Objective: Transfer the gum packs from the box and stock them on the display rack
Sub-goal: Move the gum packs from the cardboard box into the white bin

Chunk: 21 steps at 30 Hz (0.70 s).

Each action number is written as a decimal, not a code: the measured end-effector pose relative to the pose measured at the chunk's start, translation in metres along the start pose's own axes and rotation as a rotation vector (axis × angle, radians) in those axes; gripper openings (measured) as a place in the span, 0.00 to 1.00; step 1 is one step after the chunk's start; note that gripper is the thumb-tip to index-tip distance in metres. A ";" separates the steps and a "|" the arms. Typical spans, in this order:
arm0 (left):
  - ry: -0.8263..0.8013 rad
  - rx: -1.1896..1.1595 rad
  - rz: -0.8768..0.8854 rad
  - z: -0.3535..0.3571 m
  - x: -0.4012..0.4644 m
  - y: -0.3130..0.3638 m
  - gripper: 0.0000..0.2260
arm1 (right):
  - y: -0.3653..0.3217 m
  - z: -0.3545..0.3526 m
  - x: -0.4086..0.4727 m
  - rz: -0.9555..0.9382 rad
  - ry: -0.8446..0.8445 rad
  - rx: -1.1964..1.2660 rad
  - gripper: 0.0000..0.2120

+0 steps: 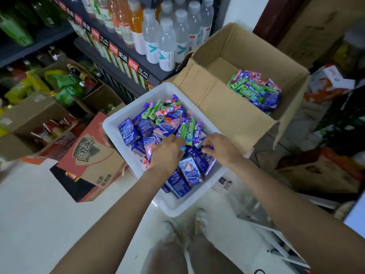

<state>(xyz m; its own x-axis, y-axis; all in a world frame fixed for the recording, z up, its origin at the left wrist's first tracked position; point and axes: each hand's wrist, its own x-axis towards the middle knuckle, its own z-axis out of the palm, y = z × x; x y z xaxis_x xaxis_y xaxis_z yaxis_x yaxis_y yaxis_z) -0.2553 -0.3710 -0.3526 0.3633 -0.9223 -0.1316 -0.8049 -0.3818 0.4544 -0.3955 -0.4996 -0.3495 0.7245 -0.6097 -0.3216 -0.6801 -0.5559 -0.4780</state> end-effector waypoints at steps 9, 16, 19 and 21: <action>0.228 -0.440 -0.028 -0.046 0.059 0.056 0.09 | 0.013 -0.091 0.004 -0.056 0.318 0.278 0.09; 0.282 -0.436 0.001 -0.050 0.165 0.146 0.10 | 0.086 -0.179 0.053 -0.037 0.410 0.272 0.10; 0.211 -0.450 -0.105 -0.030 0.224 0.182 0.13 | 0.138 -0.202 0.099 0.029 0.304 0.279 0.13; 0.115 -0.417 -0.233 -0.009 0.260 0.194 0.14 | 0.168 -0.211 0.128 0.061 0.167 0.317 0.19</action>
<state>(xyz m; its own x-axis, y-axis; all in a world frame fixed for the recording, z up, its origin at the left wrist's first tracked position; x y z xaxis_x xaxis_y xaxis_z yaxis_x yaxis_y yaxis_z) -0.3126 -0.6846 -0.2904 0.5797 -0.7938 -0.1838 -0.4483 -0.4991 0.7416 -0.4407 -0.7904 -0.2989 0.6371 -0.7349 -0.2322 -0.6340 -0.3284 -0.7001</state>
